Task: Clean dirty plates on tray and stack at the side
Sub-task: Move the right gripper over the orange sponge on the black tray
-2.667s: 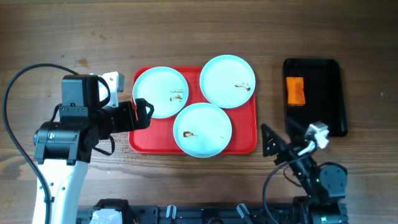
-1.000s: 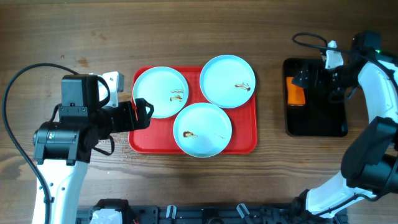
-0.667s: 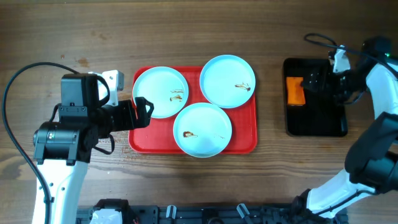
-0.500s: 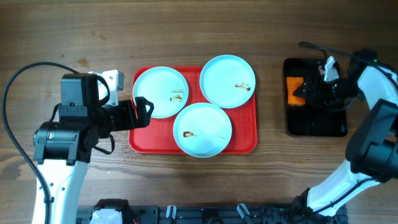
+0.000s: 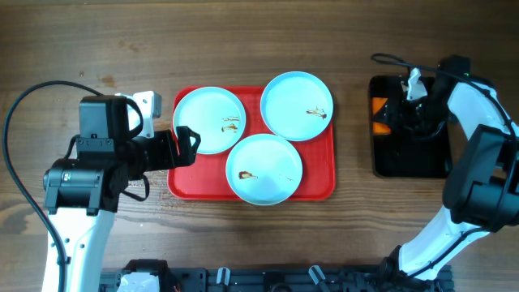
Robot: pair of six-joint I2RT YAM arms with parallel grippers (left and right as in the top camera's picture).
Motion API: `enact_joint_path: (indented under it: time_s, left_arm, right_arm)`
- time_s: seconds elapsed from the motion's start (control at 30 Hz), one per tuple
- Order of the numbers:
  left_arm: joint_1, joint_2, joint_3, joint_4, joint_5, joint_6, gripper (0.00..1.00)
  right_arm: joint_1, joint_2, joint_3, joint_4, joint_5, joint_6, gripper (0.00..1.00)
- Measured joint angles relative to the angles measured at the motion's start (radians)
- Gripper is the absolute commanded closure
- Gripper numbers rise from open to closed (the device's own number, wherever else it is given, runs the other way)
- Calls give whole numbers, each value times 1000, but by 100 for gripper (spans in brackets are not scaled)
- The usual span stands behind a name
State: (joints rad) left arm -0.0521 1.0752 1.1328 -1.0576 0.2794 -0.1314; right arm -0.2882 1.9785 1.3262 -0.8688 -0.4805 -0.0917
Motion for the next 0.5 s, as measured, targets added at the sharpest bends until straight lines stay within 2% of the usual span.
enact_joint_path:
  time_s: [0.03, 0.1, 0.23, 0.27, 0.37, 0.4, 0.5]
  left_arm:
    - [0, 0, 0, 0, 0, 0, 0]
    - [0, 0, 0, 0, 0, 0, 0]
    - [0, 0, 0, 3, 0, 0, 0]
    - [0, 0, 0, 3, 0, 0, 0]
    - [0, 0, 0, 3, 0, 0, 0]
    - [0, 0, 0, 3, 0, 0, 0]
    - [0, 0, 0, 3, 0, 0, 0]
  right_arm:
    - [0, 0, 0, 3, 38, 34, 55]
    - [0, 0, 0, 8, 80, 73, 47]
    - [0, 0, 0, 39, 139, 145, 49]
    - [0, 0, 0, 45, 145, 159, 65]
    - [0, 0, 0, 66, 150, 185, 90]
    - [0, 0, 0, 71, 151, 187, 96]
    - [3, 0, 0, 74, 164, 205, 96]
